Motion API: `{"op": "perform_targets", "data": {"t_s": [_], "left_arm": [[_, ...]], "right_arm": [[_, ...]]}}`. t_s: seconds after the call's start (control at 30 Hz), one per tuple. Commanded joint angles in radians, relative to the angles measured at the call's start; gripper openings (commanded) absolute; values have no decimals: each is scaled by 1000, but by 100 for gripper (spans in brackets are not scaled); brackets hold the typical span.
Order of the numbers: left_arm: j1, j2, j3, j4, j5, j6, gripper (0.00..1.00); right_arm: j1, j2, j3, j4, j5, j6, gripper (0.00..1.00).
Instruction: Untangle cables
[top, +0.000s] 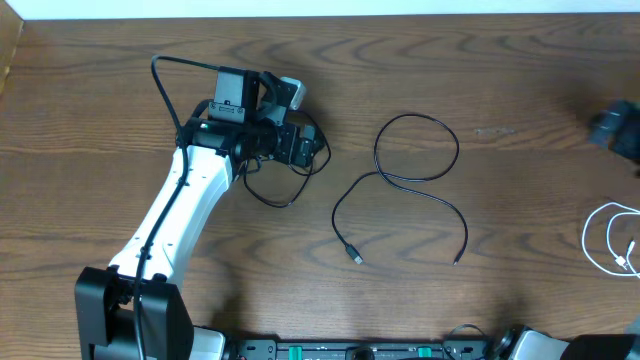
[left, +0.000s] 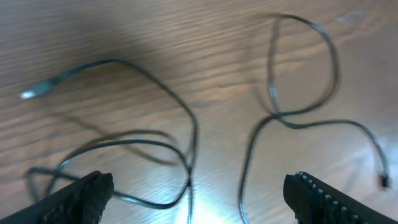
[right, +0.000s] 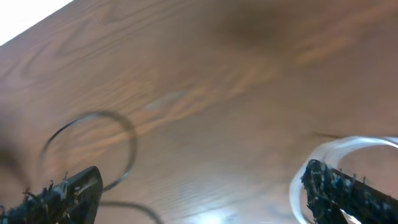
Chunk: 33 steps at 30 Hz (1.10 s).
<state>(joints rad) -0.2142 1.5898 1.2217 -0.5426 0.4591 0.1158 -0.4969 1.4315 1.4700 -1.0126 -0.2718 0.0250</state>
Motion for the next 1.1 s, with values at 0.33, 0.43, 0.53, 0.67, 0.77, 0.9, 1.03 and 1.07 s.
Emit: {"op": "perform_targets", "data": {"t_s": [0.33,0.43,0.53,0.67,0.77,0.9,1.03,1.07], "left_arm": [[133,-1,13,-3,-218,-153,93],[173,-1,13,-8,-217,-159,93],[202,-1,13,-20,-218,-159,93],[232,-1,13,-36,-218,-158,93],[246,-1,13,-43,-218,-158,93],[251,-1,13,-51,-218,-149,93],[251,-1,13,-59,-218,-146,93],[251,-1,13,-61,-218,-146,93]], "right_arm": [[477,194,-5,106,-79,42,99],[566,264,-5,151,-79,46,99],[646,339,-5,206,-79,82,99],[732,445,-5,291,-84,143,99],[791,523,-4,349,-118,153,99],[854,598,-5,399,-123,211,98],[892,645,-4,424,-123,245,92],[897,649,-5,426,-123,245,88]]}}
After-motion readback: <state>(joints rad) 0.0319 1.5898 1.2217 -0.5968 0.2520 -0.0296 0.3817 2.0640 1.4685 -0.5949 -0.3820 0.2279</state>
